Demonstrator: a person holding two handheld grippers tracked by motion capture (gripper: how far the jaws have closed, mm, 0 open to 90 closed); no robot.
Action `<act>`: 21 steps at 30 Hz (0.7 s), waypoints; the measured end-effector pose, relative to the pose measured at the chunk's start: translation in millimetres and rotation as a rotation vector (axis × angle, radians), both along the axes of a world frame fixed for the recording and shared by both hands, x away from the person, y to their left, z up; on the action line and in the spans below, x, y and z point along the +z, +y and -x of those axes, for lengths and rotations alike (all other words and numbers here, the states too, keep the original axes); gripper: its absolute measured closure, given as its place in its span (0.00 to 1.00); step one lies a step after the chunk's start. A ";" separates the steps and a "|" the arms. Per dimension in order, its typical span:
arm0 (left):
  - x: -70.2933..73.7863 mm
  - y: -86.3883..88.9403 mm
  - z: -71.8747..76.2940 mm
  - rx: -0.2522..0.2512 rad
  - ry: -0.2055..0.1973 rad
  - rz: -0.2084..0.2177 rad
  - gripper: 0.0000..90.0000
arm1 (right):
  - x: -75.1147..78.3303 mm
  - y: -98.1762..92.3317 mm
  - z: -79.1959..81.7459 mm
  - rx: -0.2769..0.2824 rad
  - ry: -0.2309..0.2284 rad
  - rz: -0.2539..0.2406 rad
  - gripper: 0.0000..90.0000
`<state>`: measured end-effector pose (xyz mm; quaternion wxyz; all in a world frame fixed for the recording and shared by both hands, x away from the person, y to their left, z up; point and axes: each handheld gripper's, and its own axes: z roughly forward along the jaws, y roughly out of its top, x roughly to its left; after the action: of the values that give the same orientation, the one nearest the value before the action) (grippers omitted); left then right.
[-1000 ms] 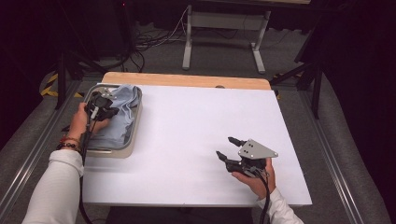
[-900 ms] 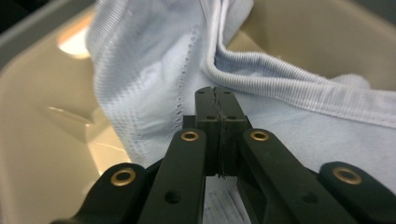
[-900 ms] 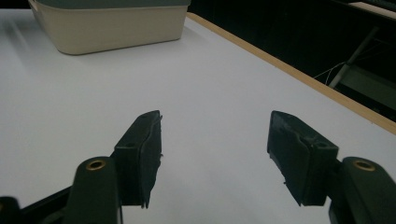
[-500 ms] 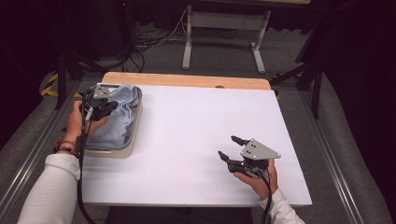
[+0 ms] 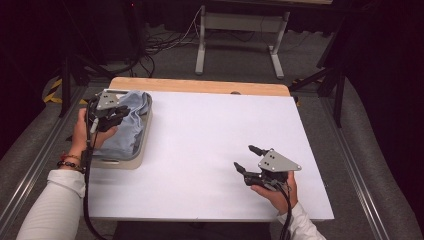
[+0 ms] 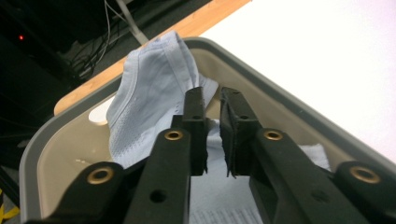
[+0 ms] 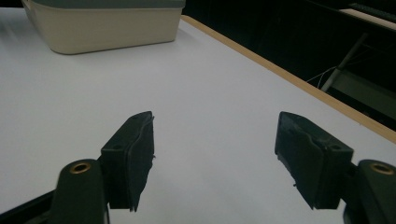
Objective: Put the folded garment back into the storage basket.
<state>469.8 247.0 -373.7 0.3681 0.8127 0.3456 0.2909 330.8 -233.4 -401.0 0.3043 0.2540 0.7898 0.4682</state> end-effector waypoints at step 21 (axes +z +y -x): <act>2.0 -11.3 30.1 -0.041 -0.135 0.096 0.43 | -0.7 0.0 -1.2 -0.014 -0.034 -0.031 0.22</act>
<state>439.7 235.7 -371.7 0.4349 0.7796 0.3167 0.3206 332.0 -233.4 -401.7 0.3170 0.2564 0.7751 0.4826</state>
